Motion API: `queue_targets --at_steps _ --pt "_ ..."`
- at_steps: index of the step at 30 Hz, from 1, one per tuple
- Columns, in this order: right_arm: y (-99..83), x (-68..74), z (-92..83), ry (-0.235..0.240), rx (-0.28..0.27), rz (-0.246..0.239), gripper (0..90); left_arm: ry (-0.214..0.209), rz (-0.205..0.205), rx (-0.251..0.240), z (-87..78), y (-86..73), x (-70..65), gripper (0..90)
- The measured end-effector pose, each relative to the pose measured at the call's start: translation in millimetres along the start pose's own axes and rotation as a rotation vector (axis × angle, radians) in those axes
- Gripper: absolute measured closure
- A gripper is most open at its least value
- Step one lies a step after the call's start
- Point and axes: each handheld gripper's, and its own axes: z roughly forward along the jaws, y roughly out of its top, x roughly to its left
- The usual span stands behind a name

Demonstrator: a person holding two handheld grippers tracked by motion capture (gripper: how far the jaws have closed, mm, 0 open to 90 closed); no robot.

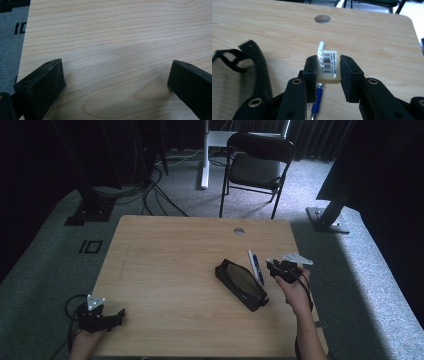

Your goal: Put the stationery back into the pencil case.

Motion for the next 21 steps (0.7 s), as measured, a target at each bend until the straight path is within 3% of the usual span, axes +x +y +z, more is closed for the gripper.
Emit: queue_targets --at_steps 14,21 --pt "26.0 23.6 -28.4 0.063 -0.071 -0.083 68.2 0.000 0.000 0.000 0.0 0.0 0.0 1.2" --pt "31.3 34.0 -36.1 0.133 -0.094 -0.113 68.2 0.000 0.000 0.000 0.0 0.0 0.0 1.2"
